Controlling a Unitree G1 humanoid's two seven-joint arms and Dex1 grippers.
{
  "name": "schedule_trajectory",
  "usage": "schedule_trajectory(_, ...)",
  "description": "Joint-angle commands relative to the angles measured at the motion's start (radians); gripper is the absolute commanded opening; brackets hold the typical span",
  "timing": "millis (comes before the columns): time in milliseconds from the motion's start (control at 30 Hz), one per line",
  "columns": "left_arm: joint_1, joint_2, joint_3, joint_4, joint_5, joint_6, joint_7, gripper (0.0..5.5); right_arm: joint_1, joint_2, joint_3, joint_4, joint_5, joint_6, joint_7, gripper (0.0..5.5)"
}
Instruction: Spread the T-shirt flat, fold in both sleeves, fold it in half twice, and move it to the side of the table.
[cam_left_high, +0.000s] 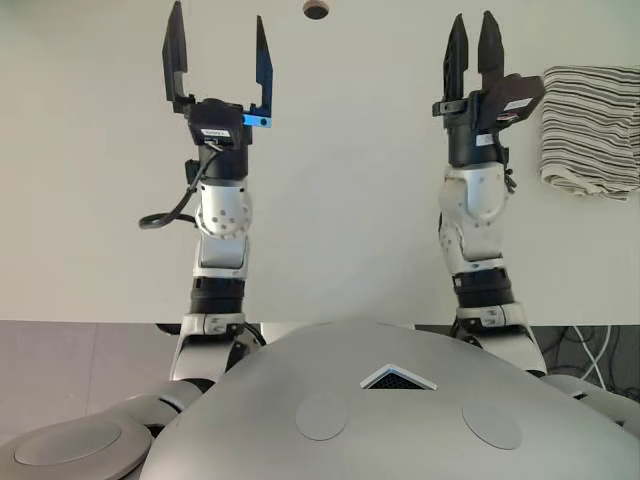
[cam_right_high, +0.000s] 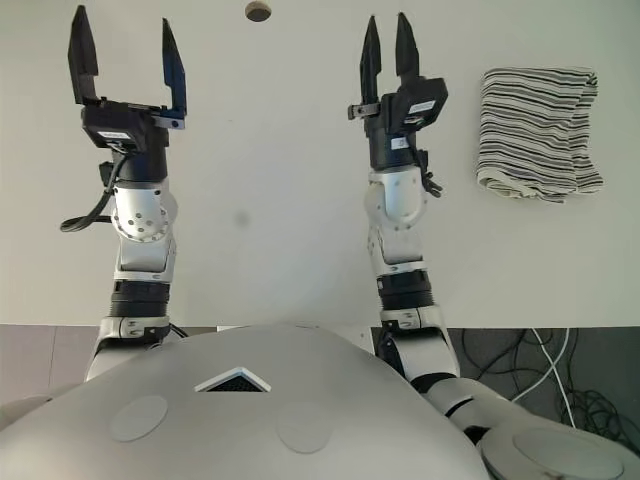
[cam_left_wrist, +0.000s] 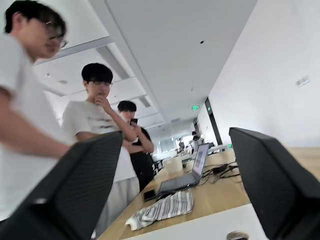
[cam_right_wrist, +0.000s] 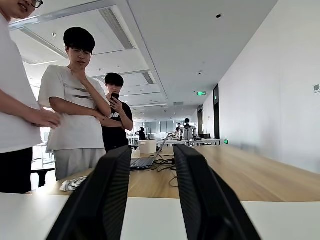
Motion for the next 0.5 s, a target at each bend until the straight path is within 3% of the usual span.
schedule_trajectory(33,-0.016,-0.014,-0.030,0.062,0.033,-0.044,0.028,3.90,0.048,0.037,0.026,-0.028,-0.058,-0.052,0.012,1.59)
schedule_trajectory(367,-0.017,0.000,-0.033,0.104,0.010,-0.116,0.032,3.90,0.048,0.051,0.020,0.025,-0.048,-0.115,0.083,1.59)
schedule_trajectory(500,-0.026,-0.013,-0.031,0.107,0.009,-0.124,0.043,3.92,0.055,0.038,0.029,0.024,-0.037,-0.150,0.136,2.27)
